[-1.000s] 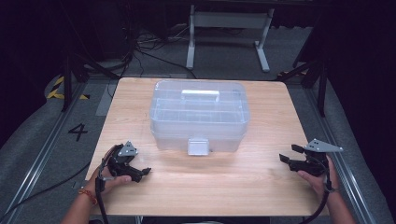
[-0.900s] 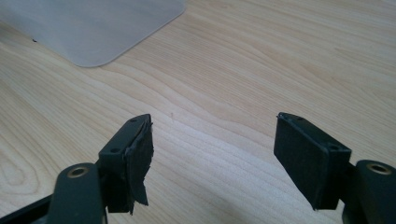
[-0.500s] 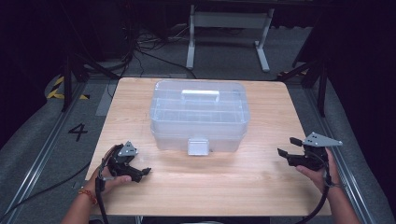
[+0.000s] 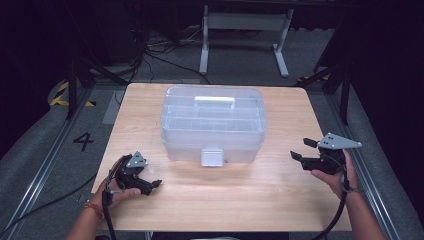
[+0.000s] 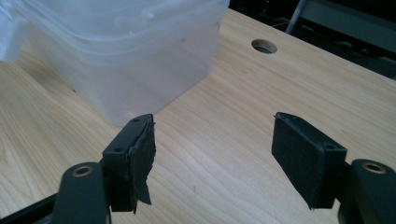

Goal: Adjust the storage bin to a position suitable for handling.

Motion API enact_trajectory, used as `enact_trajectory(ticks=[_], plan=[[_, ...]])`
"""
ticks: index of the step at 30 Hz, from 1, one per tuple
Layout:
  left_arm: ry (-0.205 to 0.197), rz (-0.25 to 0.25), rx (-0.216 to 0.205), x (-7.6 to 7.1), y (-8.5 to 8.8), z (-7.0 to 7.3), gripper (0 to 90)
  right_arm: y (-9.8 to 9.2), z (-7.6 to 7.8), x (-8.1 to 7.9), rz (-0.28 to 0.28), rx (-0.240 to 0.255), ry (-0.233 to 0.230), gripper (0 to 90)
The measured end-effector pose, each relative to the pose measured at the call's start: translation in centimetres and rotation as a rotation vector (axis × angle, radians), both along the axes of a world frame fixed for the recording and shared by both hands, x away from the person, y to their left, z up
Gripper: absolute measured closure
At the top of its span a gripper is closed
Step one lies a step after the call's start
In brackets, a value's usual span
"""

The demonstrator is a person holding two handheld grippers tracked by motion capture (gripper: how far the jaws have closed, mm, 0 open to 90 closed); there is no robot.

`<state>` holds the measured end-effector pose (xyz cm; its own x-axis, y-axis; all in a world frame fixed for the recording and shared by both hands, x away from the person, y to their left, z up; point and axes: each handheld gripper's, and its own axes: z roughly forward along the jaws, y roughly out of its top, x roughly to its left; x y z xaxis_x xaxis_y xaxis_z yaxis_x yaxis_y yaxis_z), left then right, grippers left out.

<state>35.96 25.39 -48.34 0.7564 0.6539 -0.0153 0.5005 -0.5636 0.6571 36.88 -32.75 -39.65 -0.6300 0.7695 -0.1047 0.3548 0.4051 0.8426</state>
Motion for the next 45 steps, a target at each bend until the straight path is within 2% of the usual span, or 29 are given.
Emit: enact_trajectory(ticks=[11, 22, 40, 45], plan=[[0.005, 0.003, 0.000, 0.0, 0.0, 0.0, 0.4, 1.7, 2.3, 0.5, 0.025, 0.004, -0.052, 32.3], [0.007, 0.005, -0.002, 0.0, 0.0, 0.0, 0.4, 3.0, 3.6, 1.8, 0.042, 0.017, -0.065, 31.8], [0.008, 0.006, -0.003, -0.1, 0.0, 0.0, 0.4, 5.8, 5.3, 3.1, 0.095, -0.010, -0.092, 31.6], [0.007, 0.006, -0.003, -0.1, 0.0, 0.0, 0.4, 6.4, 6.2, 3.6, 0.107, 0.005, -0.101, 31.2]])
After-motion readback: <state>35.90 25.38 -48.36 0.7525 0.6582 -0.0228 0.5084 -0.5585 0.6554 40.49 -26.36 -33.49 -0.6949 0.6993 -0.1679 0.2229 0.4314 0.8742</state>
